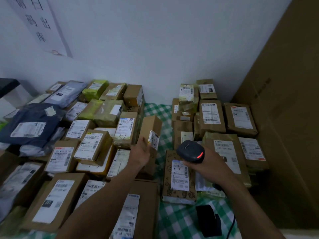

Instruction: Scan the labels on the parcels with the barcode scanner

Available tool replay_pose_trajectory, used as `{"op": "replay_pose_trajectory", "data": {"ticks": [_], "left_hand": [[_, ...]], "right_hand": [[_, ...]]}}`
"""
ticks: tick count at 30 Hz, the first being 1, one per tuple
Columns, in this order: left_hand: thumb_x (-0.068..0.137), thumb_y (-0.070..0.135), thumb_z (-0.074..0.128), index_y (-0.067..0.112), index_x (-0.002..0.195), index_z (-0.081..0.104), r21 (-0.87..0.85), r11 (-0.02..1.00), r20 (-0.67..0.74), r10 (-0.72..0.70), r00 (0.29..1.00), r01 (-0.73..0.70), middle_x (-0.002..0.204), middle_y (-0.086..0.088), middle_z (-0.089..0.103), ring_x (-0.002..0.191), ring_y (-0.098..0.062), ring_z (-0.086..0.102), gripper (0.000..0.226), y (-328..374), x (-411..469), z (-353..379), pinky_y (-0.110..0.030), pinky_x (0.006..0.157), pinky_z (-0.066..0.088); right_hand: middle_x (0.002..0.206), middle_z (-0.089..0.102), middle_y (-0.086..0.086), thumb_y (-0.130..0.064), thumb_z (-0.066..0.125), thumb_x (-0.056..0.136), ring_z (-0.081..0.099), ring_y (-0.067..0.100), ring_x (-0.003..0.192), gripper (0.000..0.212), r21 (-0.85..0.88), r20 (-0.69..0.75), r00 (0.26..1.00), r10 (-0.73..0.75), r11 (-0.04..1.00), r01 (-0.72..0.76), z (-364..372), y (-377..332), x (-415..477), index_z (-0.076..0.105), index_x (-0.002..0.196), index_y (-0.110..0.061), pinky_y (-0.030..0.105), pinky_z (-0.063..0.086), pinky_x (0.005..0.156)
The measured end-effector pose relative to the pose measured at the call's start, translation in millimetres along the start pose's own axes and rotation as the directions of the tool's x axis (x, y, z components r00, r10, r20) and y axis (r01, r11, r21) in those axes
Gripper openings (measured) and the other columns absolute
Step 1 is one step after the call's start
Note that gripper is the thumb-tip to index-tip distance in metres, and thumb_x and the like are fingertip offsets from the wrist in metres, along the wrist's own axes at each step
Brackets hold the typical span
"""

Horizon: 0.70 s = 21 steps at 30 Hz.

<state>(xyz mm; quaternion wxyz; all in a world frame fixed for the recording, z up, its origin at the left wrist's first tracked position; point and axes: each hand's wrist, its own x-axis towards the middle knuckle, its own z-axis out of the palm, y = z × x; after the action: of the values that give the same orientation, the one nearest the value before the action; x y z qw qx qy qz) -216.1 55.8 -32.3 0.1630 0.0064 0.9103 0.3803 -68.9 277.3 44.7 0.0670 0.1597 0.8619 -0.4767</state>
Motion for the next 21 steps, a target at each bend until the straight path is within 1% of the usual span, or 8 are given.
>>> {"op": "replay_pose_trajectory", "data": {"ticks": [1,2,4,6,10,15,18,21], "left_hand": [[0.102,0.051,0.051,0.038,0.130,0.043,0.060,0.998,0.000,-0.031,1.000,0.031,0.134,-0.018,0.054,0.122,-0.042,0.057,0.033,-6.1,8.2,6.0,-0.052,0.097,0.054],[0.101,0.053,0.049,0.041,0.132,0.039,0.129,0.989,0.000,-0.069,0.998,0.069,0.138,-0.021,0.046,0.124,-0.047,0.052,0.035,-7.6,12.5,11.2,-0.058,0.100,0.050],[0.101,0.053,0.047,0.040,0.141,0.033,0.263,0.961,0.005,-0.093,0.996,0.088,0.142,-0.022,0.035,0.129,-0.050,0.044,0.044,-5.5,12.3,18.5,-0.063,0.102,0.043],[0.100,0.053,0.049,0.033,0.143,0.034,0.358,0.932,0.001,-0.069,0.998,0.064,0.138,-0.021,0.036,0.127,-0.048,0.044,0.050,-5.1,11.1,25.6,-0.060,0.102,0.043],[0.096,0.049,0.059,0.024,0.141,0.037,0.468,0.882,-0.005,-0.055,0.998,0.051,0.131,-0.018,0.042,0.120,-0.043,0.051,0.056,-17.2,13.8,34.3,-0.051,0.096,0.047],[0.092,0.053,0.063,0.020,0.141,0.039,0.539,0.842,-0.059,0.041,0.997,-0.003,0.129,-0.016,0.040,0.115,-0.040,0.055,0.064,-25.6,17.3,35.8,-0.047,0.091,0.050],[0.091,0.053,0.063,0.020,0.136,0.042,0.572,0.820,-0.043,0.053,0.998,-0.019,0.127,-0.014,0.038,0.109,-0.040,0.057,0.060,-25.2,17.6,34.3,-0.045,0.086,0.050],[0.093,0.058,0.058,0.021,0.129,0.049,0.645,0.764,-0.079,0.082,0.993,-0.011,0.126,-0.014,0.043,0.111,-0.038,0.055,0.052,-29.2,18.2,33.4,-0.046,0.092,0.045]], "right_hand": [[0.115,0.060,-0.021,-0.041,0.083,0.086,0.057,-0.004,0.099,0.061,-0.002,-0.002,1.000,0.009,1.000,-0.009,0.1,0.2,1.5,0.053,0.138,-0.035,0.012,0.044,0.079],[0.115,0.060,-0.020,-0.040,0.083,0.086,0.058,-0.001,0.100,0.061,0.002,-0.001,1.000,0.020,1.000,-0.020,-0.1,0.4,2.7,0.053,0.139,-0.035,0.016,0.045,0.082],[0.114,0.060,-0.019,-0.039,0.084,0.086,0.059,0.003,0.101,0.061,0.011,-0.005,0.999,0.041,0.999,-0.041,-0.3,0.5,4.9,0.052,0.138,-0.037,0.022,0.046,0.087],[0.113,0.061,-0.020,-0.038,0.085,0.085,0.059,0.002,0.100,0.060,0.013,-0.013,0.998,0.055,0.998,-0.055,0.3,1.8,7.7,0.054,0.137,-0.037,0.022,0.046,0.086],[0.111,0.061,-0.021,-0.037,0.084,0.085,0.059,0.000,0.098,0.060,0.012,-0.010,0.997,0.075,0.997,-0.075,2.5,2.4,13.8,0.055,0.137,-0.035,0.018,0.045,0.080],[0.115,0.066,-0.016,-0.038,0.085,0.085,0.063,0.003,0.102,0.060,0.022,-0.005,0.996,0.091,0.996,-0.091,4.3,5.1,17.4,0.057,0.139,-0.032,0.023,0.048,0.083],[0.115,0.066,-0.016,-0.038,0.084,0.086,0.063,0.002,0.101,0.059,0.029,0.001,0.995,0.099,0.995,-0.099,5.3,5.5,18.4,0.057,0.138,-0.033,0.024,0.047,0.082],[0.118,0.066,-0.015,-0.037,0.085,0.085,0.063,0.004,0.105,0.060,0.042,0.000,0.995,0.096,0.994,-0.096,4.4,6.1,18.6,0.057,0.139,-0.033,0.024,0.048,0.084]]}}
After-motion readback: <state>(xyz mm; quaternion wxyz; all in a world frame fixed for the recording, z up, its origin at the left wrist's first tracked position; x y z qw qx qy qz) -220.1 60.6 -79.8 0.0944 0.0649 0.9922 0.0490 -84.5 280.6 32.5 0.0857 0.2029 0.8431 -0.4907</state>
